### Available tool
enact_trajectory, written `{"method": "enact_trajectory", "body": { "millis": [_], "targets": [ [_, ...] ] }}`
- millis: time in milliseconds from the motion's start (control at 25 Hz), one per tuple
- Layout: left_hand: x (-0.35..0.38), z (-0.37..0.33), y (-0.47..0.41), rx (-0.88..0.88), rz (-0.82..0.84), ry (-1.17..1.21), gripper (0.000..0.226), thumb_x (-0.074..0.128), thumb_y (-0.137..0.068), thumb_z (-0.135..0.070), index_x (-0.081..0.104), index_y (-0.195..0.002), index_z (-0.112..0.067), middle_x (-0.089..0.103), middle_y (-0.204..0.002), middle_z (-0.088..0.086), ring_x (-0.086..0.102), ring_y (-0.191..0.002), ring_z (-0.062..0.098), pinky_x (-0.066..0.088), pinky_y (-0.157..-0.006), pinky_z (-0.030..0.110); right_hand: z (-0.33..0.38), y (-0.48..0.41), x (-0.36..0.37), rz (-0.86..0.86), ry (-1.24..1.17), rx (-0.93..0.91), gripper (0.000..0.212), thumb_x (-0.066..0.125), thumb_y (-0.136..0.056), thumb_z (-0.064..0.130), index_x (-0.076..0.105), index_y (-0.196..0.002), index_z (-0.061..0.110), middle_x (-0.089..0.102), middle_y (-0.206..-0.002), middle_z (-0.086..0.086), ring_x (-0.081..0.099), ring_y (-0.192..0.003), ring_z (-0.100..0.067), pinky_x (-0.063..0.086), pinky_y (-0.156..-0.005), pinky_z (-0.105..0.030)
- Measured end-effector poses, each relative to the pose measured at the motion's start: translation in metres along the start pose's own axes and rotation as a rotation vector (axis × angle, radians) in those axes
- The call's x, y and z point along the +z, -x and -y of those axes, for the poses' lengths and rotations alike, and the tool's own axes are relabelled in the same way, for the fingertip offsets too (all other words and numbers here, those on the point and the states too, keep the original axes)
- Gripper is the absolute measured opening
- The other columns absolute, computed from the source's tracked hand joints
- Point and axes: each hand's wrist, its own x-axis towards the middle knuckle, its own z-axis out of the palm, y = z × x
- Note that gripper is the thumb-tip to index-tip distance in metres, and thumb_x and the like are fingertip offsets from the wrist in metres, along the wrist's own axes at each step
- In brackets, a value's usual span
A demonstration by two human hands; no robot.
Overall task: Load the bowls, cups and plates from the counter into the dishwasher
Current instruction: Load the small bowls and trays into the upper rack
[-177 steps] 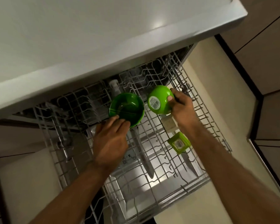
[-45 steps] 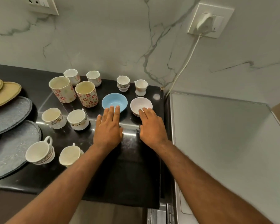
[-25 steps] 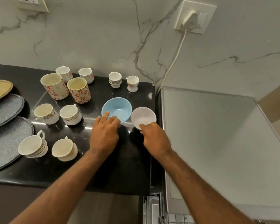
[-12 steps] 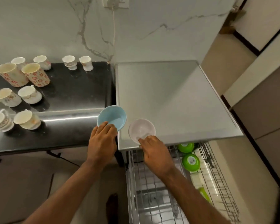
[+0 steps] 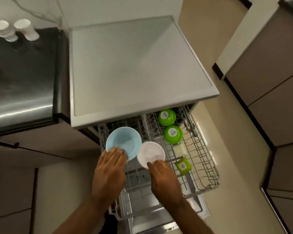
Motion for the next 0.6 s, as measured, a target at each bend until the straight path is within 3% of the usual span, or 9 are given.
{"method": "enact_trajectory", "body": {
  "millis": [160,360,480,600],
  "targets": [
    [0.057,-0.012,0.016,-0.002,0.101,0.028,0.029,0.065,-0.084,0.002,0.074,-0.11,-0.006,0.072,-0.119,0.01,0.063,-0.124,0.032,0.045,-0.109,0.055,-0.028,0.032,0.035,-0.002,-0.049,0.123,0.029,0.071,-0.087,0.0,0.07,-0.116,0.005,0.071,-0.102,-0.007,0.064,-0.1,-0.025,0.056,-0.089,-0.039],
    [0.111,-0.013,0.02,-0.058,0.144,0.072,0.03,0.067,-0.082,0.008,0.075,-0.109,-0.002,0.074,-0.116,0.014,0.064,-0.122,0.036,0.047,-0.107,0.058,-0.055,0.058,0.064,0.003,-0.149,0.338,0.032,0.052,-0.101,0.019,0.06,-0.131,0.011,0.069,-0.114,-0.008,0.062,-0.106,-0.025,0.055,-0.09,-0.038],
    [0.137,-0.006,0.019,-0.077,0.181,0.095,0.031,0.07,-0.081,0.01,0.075,-0.11,-0.001,0.073,-0.118,0.014,0.063,-0.123,0.037,0.047,-0.105,0.06,-0.07,0.069,0.071,-0.028,-0.381,0.642,0.037,0.046,-0.106,0.032,0.051,-0.142,0.023,0.069,-0.113,0.003,0.064,-0.101,-0.011,0.055,-0.083,-0.03],
    [0.152,0.0,0.021,-0.08,0.181,0.098,0.027,0.063,-0.087,0.003,0.074,-0.111,-0.002,0.072,-0.121,0.014,0.061,-0.125,0.036,0.045,-0.106,0.057,-0.085,0.072,0.072,-0.046,-0.618,0.989,0.047,0.056,-0.103,0.027,0.041,-0.148,0.031,0.069,-0.11,0.008,0.065,-0.1,-0.006,0.055,-0.084,-0.031]
  ]
}}
